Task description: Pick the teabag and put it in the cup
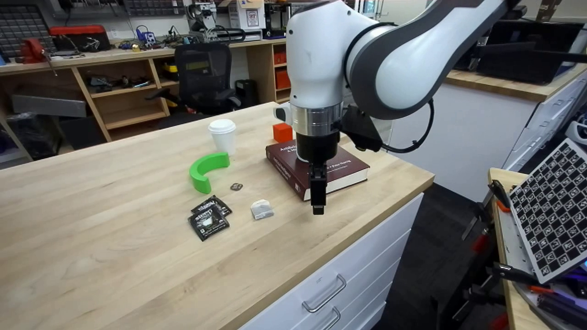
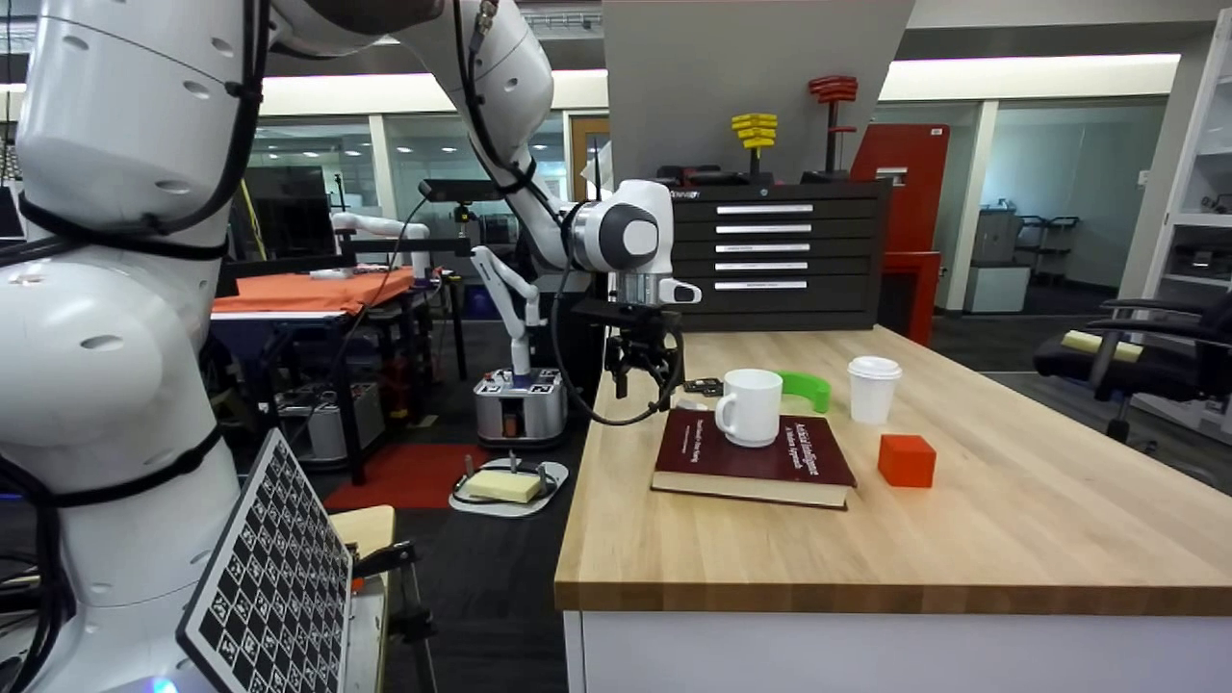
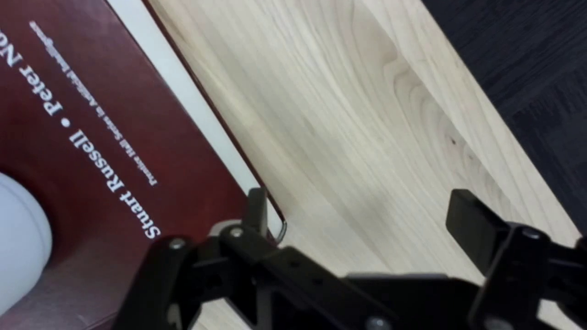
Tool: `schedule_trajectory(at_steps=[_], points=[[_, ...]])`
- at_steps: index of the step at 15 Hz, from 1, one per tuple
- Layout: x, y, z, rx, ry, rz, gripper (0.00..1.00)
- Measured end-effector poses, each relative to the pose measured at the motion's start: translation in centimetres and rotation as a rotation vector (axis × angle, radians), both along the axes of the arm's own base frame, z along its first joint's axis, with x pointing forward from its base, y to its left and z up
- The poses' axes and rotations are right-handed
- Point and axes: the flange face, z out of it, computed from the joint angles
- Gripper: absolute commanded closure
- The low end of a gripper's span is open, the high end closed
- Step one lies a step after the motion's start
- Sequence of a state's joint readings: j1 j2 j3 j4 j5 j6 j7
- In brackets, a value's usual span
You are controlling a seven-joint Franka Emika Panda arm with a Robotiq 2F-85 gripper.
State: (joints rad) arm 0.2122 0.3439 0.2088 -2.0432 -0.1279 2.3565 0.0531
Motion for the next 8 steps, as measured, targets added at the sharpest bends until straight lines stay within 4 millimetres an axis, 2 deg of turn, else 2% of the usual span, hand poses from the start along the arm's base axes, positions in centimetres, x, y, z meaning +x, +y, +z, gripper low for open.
schedule_trajectory(at_steps=[8], points=[[5.1, 1.9, -1.2, 0.027, -0.035, -0.004, 0.00]])
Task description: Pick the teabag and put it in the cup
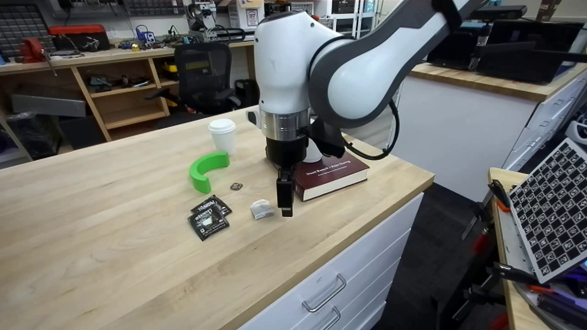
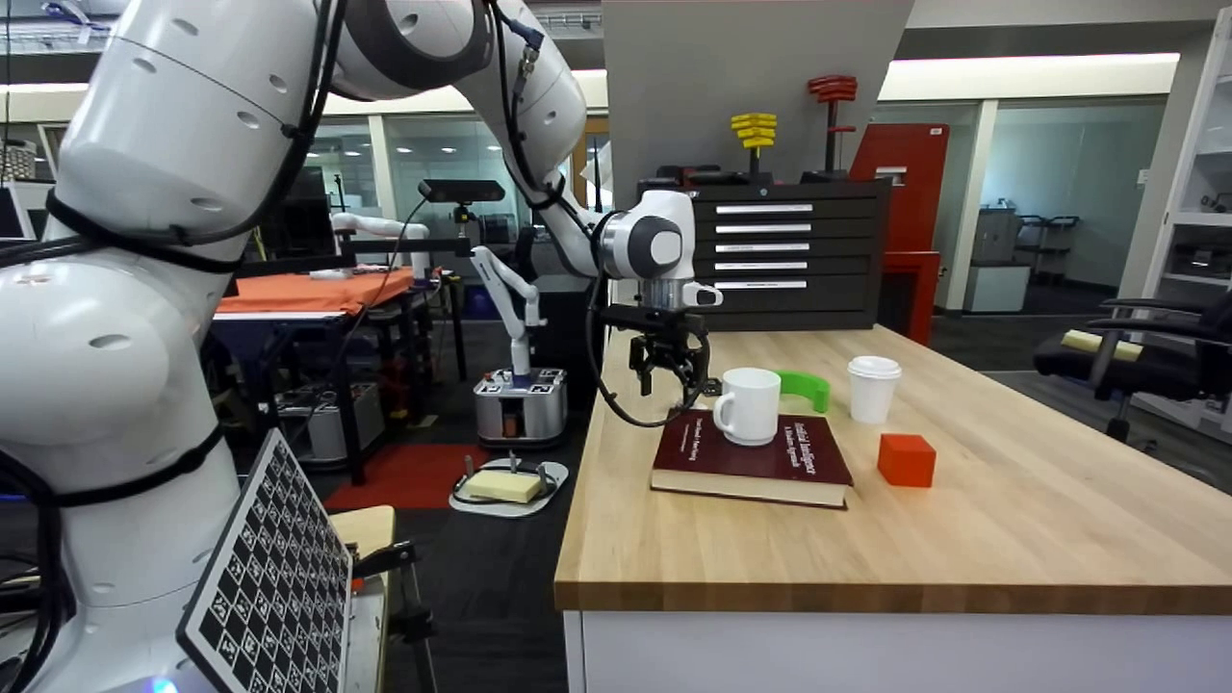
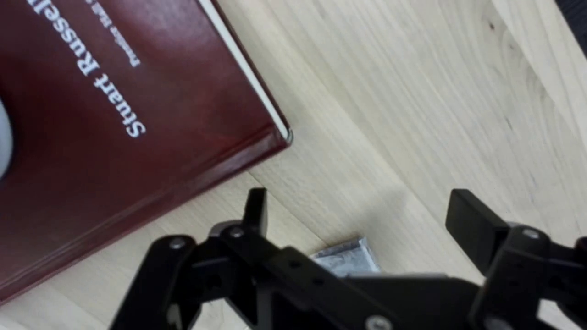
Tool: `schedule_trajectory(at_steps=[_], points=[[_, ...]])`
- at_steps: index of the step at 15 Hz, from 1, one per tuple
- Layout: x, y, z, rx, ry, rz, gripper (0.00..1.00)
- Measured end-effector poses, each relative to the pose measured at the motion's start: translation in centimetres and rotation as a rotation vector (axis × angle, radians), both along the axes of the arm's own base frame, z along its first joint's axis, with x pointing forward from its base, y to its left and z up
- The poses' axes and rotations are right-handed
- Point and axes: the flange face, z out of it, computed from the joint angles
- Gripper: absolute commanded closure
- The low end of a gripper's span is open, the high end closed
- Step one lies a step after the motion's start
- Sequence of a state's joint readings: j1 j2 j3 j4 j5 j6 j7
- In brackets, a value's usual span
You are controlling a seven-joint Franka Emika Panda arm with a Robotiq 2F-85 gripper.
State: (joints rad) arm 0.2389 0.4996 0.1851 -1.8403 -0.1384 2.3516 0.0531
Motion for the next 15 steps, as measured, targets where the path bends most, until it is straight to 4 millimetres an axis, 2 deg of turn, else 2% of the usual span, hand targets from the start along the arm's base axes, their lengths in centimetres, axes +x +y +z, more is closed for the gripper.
schedule_trajectory(at_steps=[3, 8, 11, 15], points=[[1.4, 0.8, -0.9, 0.005, -0.007, 0.002, 0.00], [3.0, 0.4, -2.7, -0.006, -0.004, -0.009, 0.00], [4.0, 0.5, -2.5, 0.002, -0.020, -0.012, 0.00], [5.0, 0.9, -1.1, 0.017, -0.050, -0.013, 0.00]])
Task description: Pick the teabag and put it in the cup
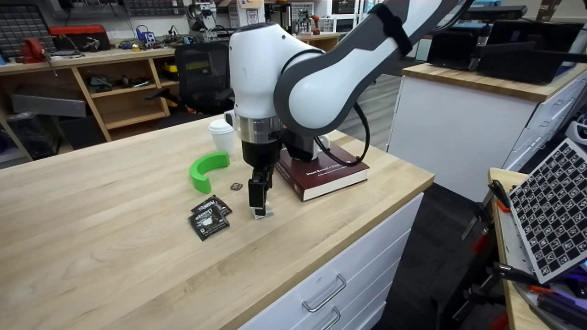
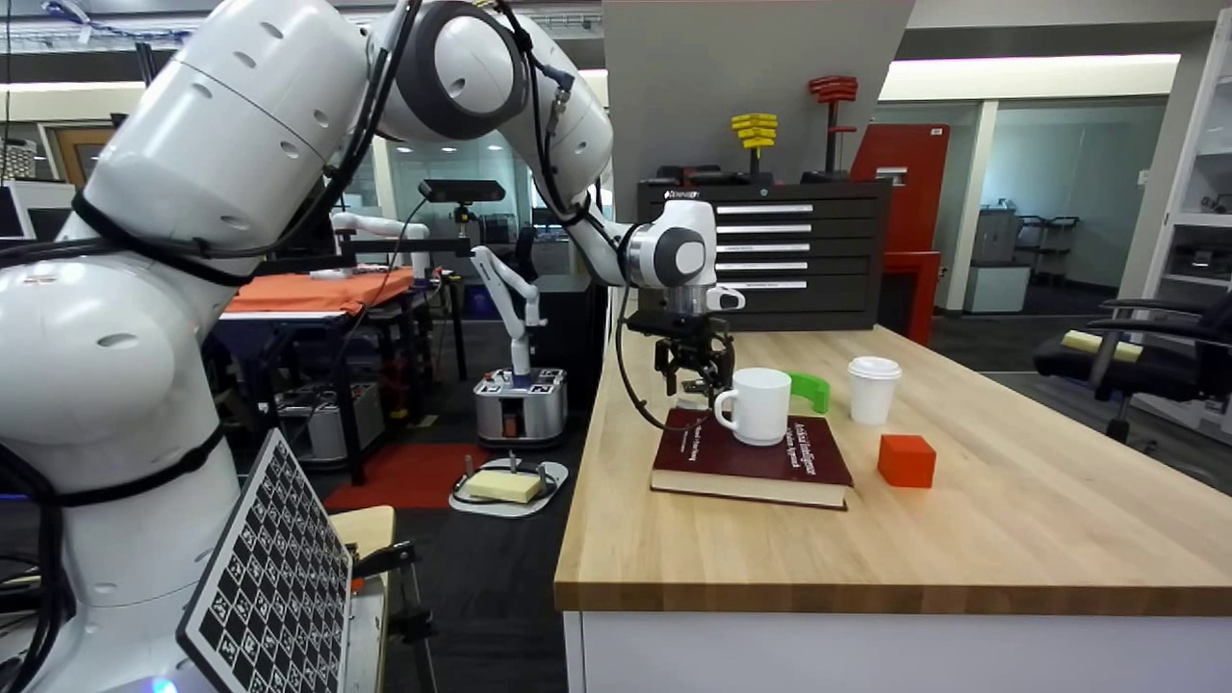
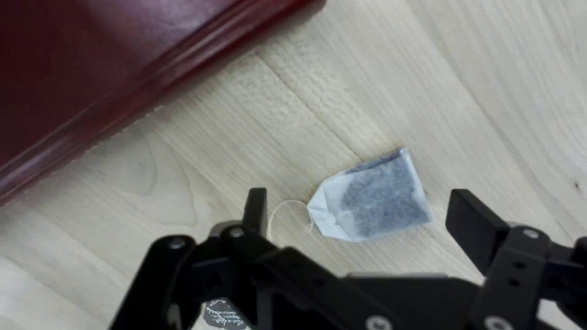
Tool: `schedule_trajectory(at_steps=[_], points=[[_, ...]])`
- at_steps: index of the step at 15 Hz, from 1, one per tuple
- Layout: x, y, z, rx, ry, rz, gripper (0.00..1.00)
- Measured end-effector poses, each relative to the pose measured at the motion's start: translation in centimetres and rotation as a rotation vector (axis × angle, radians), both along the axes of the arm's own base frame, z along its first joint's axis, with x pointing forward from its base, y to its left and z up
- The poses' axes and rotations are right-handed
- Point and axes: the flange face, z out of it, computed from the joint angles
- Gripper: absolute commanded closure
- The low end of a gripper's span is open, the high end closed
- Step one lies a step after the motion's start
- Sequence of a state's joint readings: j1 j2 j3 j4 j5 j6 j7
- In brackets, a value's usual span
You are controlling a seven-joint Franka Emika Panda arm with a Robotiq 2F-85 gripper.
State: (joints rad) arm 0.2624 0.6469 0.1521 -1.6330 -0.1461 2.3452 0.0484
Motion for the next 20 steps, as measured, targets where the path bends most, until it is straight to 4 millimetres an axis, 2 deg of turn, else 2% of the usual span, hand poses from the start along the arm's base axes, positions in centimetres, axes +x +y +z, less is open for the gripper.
schedule_trajectory(at_steps=[3, 11, 20], points=[[0.0, -0.1, 0.0, -0.010, 0.015, -0.001, 0.00], [-0.8, -0.7, -1.7, -0.067, 0.088, 0.010, 0.00], [-1.4, 0.9, -1.7, -0.047, 0.090, 0.039, 0.00]])
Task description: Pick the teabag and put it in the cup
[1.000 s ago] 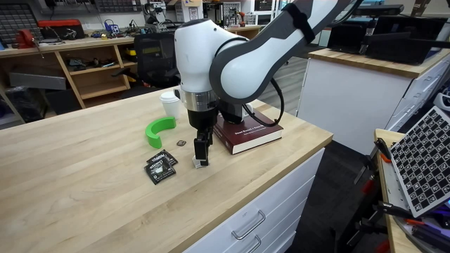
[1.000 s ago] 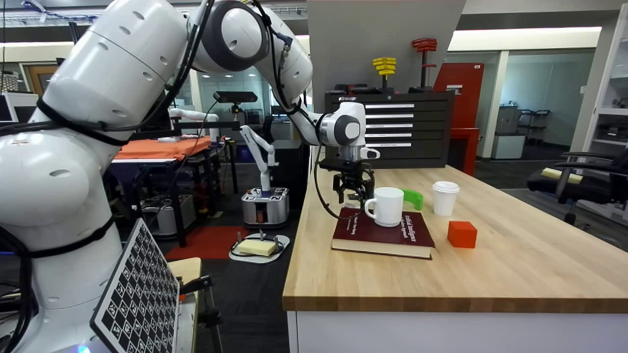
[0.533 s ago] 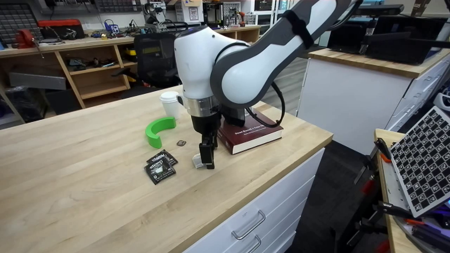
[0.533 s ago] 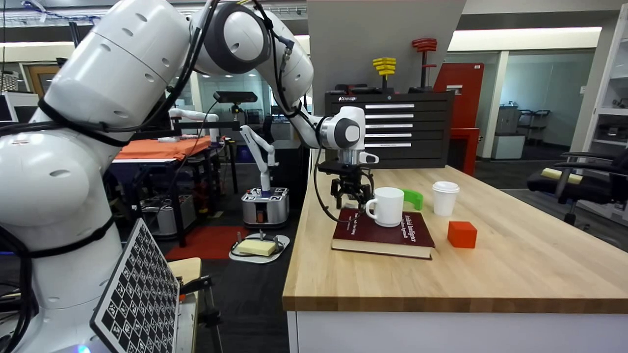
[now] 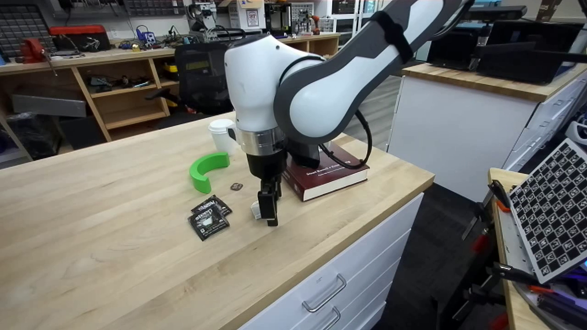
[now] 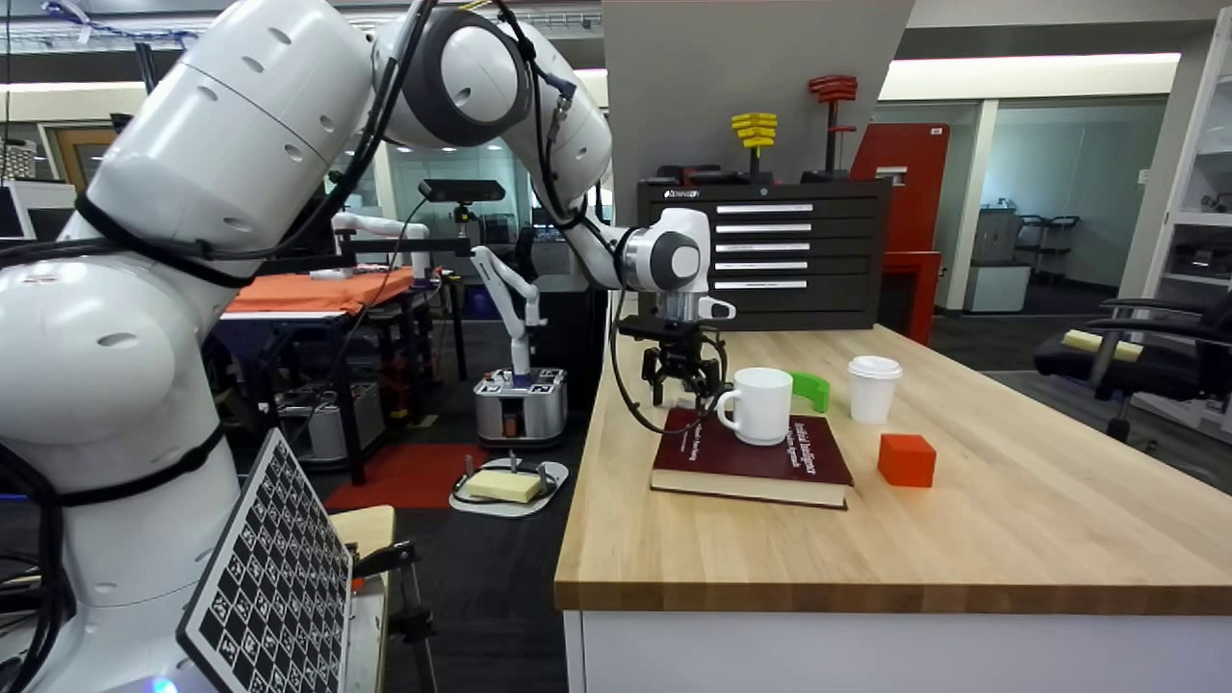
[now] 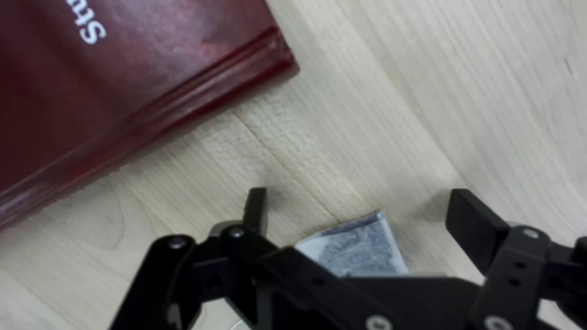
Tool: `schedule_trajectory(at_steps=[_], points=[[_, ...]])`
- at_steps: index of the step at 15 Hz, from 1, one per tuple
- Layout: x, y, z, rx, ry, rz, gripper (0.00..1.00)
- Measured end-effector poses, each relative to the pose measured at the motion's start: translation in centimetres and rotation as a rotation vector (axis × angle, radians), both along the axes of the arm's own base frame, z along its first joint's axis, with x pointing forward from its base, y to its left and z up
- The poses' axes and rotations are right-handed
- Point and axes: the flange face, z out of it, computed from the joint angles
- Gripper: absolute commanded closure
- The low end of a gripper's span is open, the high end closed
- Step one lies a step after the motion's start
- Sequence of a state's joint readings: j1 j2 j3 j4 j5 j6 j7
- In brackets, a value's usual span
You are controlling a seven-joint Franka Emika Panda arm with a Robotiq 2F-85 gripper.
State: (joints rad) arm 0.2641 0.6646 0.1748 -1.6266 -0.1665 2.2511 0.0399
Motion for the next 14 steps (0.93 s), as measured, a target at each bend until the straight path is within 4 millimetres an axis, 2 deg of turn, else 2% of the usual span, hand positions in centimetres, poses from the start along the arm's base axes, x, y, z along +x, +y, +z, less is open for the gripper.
schedule_trajectory(at_steps=[7, 9, 11, 14], points=[[-0.5, 1.5, 0.1, 0.010, -0.006, 0.025, 0.01], [-1.0, 2.3, 0.1, 0.011, -0.005, 0.039, 0.25], [-1.3, 3.0, 0.1, 0.011, -0.005, 0.048, 0.34], [-1.3, 3.2, 0.3, 0.015, -0.008, 0.052, 0.55]])
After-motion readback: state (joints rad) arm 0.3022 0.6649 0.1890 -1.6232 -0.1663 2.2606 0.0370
